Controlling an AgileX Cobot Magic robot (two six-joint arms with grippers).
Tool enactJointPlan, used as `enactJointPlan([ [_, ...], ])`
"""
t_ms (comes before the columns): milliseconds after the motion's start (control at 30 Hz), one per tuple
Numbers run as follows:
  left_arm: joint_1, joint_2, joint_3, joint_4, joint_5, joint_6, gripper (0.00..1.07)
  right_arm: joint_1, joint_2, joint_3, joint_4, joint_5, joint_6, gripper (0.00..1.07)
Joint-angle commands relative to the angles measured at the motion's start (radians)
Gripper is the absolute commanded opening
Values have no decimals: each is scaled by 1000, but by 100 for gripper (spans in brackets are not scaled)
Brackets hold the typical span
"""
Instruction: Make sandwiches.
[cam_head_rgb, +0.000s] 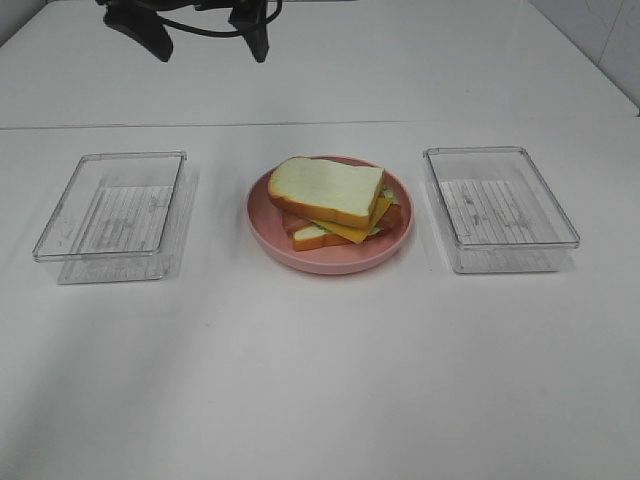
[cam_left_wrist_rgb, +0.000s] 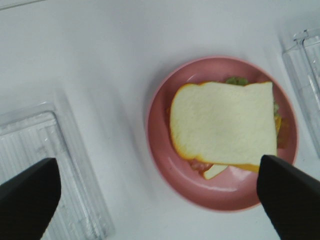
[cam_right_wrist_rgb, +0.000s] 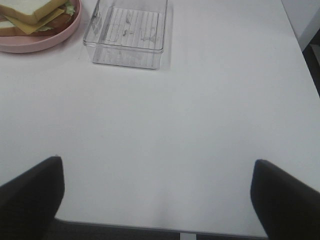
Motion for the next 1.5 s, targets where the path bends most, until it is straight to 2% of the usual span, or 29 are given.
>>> enactJointPlan([
  [33, 0, -122, 151, 63, 104, 42, 101, -6, -32, 2, 3, -3, -6, 99],
  [67, 0, -122, 151, 63, 104, 42, 101, -6, -32, 2, 3, -3, -6, 99],
  [100, 4, -181, 226, 84, 104, 43, 101, -6, -32, 2, 3, -3, -6, 99],
  [133, 4, -181, 226, 84, 104, 43, 101, -6, -32, 2, 3, -3, -6, 99],
  [200, 26, -265, 326, 84, 104, 53, 101, -6, -32, 2, 3, -3, -6, 99],
  [233, 26, -265, 326, 84, 104, 53, 101, -6, -32, 2, 3, -3, -6, 99],
  [267, 57, -325, 396, 84, 104, 53, 101, -6, -32, 2, 3, -3, -6, 99],
  [333, 70, -348, 425, 84, 104, 53, 101, -6, -32, 2, 1, -3, -6, 99],
  [367, 106, -409, 491, 84, 104, 54, 101, -6, -32, 2, 1, -3, -6, 99],
  [400, 106, -409, 491, 84, 104, 54, 101, -6, -32, 2, 1, -3, -6, 99],
  [467, 176, -495, 608, 84, 103, 57, 101, -6, -32, 2, 1, -3, -6, 99],
  [500, 176, -495, 608, 84, 103, 57, 101, -6, -32, 2, 1, -3, -6, 99],
  [567, 244, -584, 719, 84, 102, 83, 101, -6, -32, 2, 1, -3, -6, 99],
  [600, 244, -584, 719, 84, 102, 83, 101, -6, -32, 2, 1, -3, -6, 99],
  [667, 315, -673, 824, 84, 102, 97, 101, -6, -32, 2, 1, -3, -6, 99],
  [700, 315, -673, 824, 84, 102, 97, 101, -6, -32, 2, 1, -3, -6, 99],
  [733, 366, -739, 892, 84, 101, 98, 101, -6, -32, 2, 1, -3, -6, 99],
  [767, 366, -739, 892, 84, 101, 98, 101, -6, -32, 2, 1, -3, -6, 99],
  [800, 404, -805, 950, 84, 85, 95, 101, -6, -32, 2, 1, -3, -6, 99],
  [867, 421, -846, 980, 84, 73, 90, 101, -6, -32, 2, 1, -3, -6, 99],
  [900, 442, -921, 1032, 84, 56, 89, 101, -6, -32, 2, 1, -3, -6, 99],
  [1067, 453, -1090, 1133, 84, 29, 89, 101, -6, -32, 2, 1, -3, -6, 99],
  [1133, 453, -1259, 1216, 84, 0, 91, 101, -6, -32, 2, 1, -3, -6, 99],
  [1167, 453, -1259, 1216, 84, 0, 91, 101, -6, -32, 2, 1, -3, -6, 99],
  [1233, 453, -1390, 1271, 93, -21, 91, 101, -6, -32, 2, 1, -3, -6, 99],
  [1333, 453, -1425, 1290, 97, -24, 91, 101, -6, -32, 2, 1, -3, -6, 99],
  [1400, 453, -1541, 1339, 114, -37, 96, 101, -6, -32, 2, 1, -3, -6, 99],
  [1433, 453, -1541, 1339, 114, -37, 96, 101, -6, -32, 2, 1, -3, -6, 99],
  [1500, 453, -1681, 1398, 121, -37, 89, 101, -6, -32, 2, 1, -3, -6, 99],
])
